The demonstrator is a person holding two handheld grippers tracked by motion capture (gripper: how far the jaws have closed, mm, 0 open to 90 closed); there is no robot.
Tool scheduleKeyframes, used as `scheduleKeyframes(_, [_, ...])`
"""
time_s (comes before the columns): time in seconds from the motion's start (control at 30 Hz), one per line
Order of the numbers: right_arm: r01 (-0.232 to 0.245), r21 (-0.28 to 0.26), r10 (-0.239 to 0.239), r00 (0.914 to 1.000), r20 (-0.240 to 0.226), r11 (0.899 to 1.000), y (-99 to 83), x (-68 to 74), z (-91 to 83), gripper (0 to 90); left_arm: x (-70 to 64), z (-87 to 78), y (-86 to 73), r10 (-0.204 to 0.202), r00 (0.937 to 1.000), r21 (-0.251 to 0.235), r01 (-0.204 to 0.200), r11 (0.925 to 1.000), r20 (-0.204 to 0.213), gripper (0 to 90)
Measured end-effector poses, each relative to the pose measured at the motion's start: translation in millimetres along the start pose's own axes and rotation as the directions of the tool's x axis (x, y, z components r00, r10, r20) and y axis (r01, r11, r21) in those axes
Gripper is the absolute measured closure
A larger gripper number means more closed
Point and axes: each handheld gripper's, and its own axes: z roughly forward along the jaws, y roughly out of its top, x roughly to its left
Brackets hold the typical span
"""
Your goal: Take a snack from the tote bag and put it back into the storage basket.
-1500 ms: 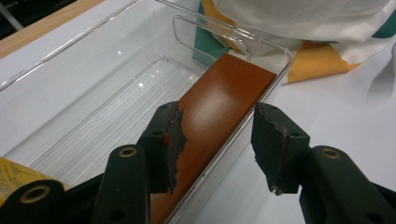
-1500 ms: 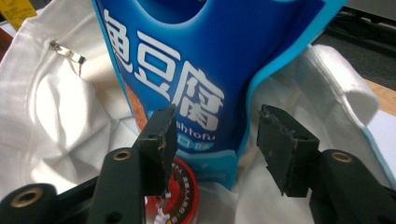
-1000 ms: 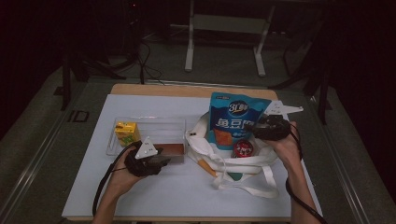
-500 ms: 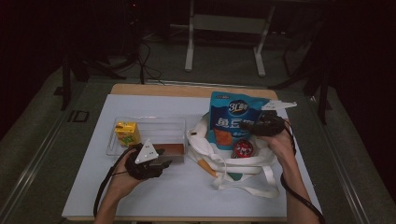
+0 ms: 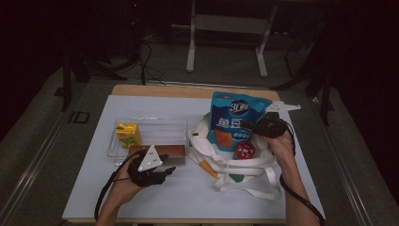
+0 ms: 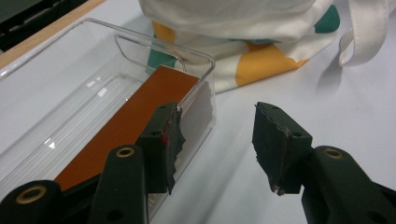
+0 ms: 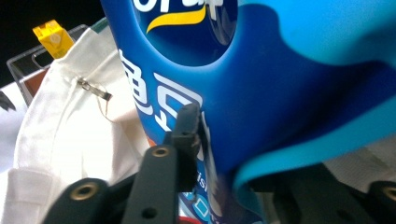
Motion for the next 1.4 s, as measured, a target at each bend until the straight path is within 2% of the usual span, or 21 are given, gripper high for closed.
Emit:
scheduleKeyframes(0.2, [-0.022,-0.013,0.022,0.9997,0.014,1.0,0.4,1.2,-0.5,83.5,-4.4,6.2,-3.5,0.002,0.9999,0.01,-0.002,1.0,0.014,50.7])
scheduleKeyframes(0.37, [-0.062,-0.025,0.062,0.9981,0.007,0.998,-0.2,1.0,-1.8,87.0,-6.9,12.0,-7.3,0.012,0.9995,0.026,-0.013,0.9996,0.028,50.5])
scheduleKeyframes(0.7, [-0.099,-0.046,0.099,0.9951,-0.001,0.994,-2.9,1.6,-3.6,89.5,-8.9,22.7,-15.8,0.005,0.9993,0.059,-0.007,0.9982,0.036,49.7])
scheduleKeyframes(1.23, [-0.153,-0.076,0.152,0.9882,-0.014,0.985,-4.0,4.3,-7.3,90.0,-9.2,27.2,-25.4,-0.013,0.9994,0.067,0.011,0.9977,0.031,49.0])
scheduleKeyframes(1.4, [-0.176,-0.107,0.174,0.9844,-0.023,0.979,-3.3,4.7,-11.6,90.0,-10.3,28.2,-26.3,-0.018,0.9994,0.065,0.016,0.9978,0.031,48.8])
